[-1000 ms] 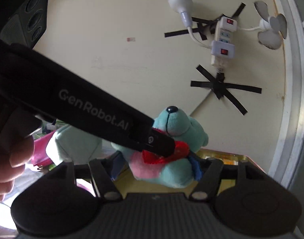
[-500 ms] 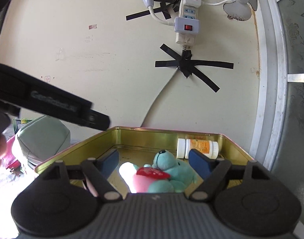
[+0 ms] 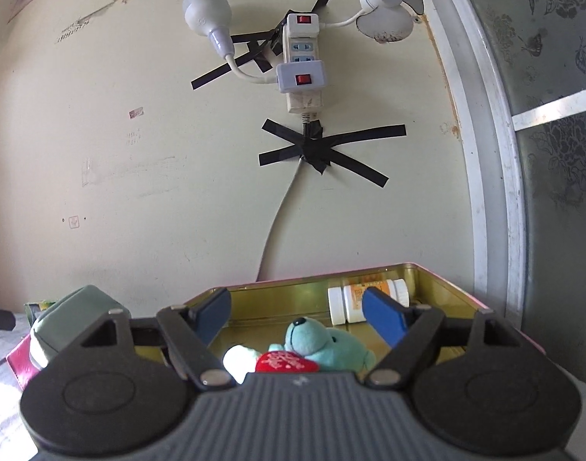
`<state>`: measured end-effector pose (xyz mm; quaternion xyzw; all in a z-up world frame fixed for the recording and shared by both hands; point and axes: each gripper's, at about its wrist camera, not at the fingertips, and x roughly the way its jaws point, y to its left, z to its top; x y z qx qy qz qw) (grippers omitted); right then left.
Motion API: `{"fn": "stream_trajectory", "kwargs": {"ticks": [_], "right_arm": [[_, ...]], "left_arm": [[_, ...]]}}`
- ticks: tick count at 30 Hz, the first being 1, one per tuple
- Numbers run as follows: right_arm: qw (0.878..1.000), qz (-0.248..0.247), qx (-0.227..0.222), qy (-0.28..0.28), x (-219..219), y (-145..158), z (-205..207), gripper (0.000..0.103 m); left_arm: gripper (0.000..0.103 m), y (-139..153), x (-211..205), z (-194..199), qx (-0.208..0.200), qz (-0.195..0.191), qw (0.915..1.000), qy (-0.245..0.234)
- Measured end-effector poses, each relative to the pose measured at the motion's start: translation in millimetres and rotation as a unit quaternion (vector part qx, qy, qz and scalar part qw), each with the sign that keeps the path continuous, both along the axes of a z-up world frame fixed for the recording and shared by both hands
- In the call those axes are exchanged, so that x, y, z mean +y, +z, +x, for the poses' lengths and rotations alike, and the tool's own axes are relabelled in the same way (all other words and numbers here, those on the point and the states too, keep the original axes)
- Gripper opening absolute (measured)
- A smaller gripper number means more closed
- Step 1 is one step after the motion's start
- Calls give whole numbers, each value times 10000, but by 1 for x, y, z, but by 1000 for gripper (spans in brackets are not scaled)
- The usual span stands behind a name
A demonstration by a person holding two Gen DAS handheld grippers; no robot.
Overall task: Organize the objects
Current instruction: 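Move the right gripper to the teal zippered pouch and grasp it, then lift the teal pouch with the right gripper toward the tin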
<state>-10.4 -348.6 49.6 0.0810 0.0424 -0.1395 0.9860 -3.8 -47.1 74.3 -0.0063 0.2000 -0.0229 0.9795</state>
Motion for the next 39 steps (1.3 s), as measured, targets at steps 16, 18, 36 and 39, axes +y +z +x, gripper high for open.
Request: {"fn": "stream_trajectory", "kwargs": {"ticks": [16, 18, 36, 39], "right_arm": [[9676, -578, 765, 2334, 150, 33, 54, 74], [9571, -1108, 1144, 2420, 179, 22, 75, 74], [9193, -2248, 1471, 2876, 178, -12, -65, 36], [9324, -2184, 1686, 2336, 156, -22, -106, 59]], "left_arm": [[60, -55, 103, 15, 492, -1032, 9904, 776], [60, -57, 107, 16, 477, -1167, 9896, 686], [64, -62, 120, 21, 692, -1934, 9785, 170], [70, -57, 109, 17, 657, -1987, 9776, -218]]}}
